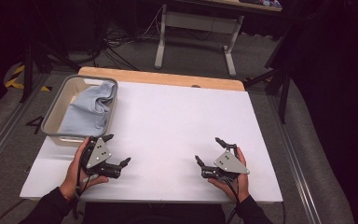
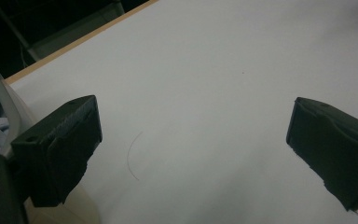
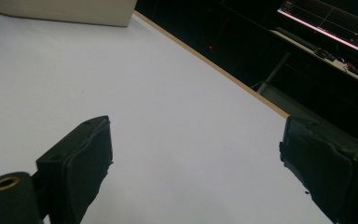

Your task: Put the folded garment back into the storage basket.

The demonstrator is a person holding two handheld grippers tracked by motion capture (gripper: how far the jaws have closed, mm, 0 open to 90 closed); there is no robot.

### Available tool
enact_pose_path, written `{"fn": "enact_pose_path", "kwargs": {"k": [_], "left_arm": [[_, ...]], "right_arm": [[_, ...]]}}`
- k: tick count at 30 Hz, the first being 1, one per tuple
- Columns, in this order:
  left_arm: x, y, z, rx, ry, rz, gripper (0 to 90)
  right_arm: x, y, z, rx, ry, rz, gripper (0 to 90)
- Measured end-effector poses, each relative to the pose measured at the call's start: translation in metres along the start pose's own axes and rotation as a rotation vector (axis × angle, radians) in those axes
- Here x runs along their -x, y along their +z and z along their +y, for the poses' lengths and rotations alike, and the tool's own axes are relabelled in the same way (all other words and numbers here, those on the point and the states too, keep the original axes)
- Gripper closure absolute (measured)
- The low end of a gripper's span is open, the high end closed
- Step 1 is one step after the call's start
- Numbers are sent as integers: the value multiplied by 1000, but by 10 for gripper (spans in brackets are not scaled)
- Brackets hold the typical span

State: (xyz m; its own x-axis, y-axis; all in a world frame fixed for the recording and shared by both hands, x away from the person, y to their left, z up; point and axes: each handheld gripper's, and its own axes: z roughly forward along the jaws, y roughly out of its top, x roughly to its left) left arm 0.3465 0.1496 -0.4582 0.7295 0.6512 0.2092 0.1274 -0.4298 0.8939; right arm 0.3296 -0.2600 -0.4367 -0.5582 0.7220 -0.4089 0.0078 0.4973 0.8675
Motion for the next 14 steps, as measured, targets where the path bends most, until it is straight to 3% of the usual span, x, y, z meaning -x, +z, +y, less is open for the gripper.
{"fn": "enact_pose_path", "kwargs": {"k": [14], "left_arm": [[3, 7, 1, -12, 6, -21, 42]], "right_arm": [[3, -1, -3, -14, 10, -7, 97]]}}
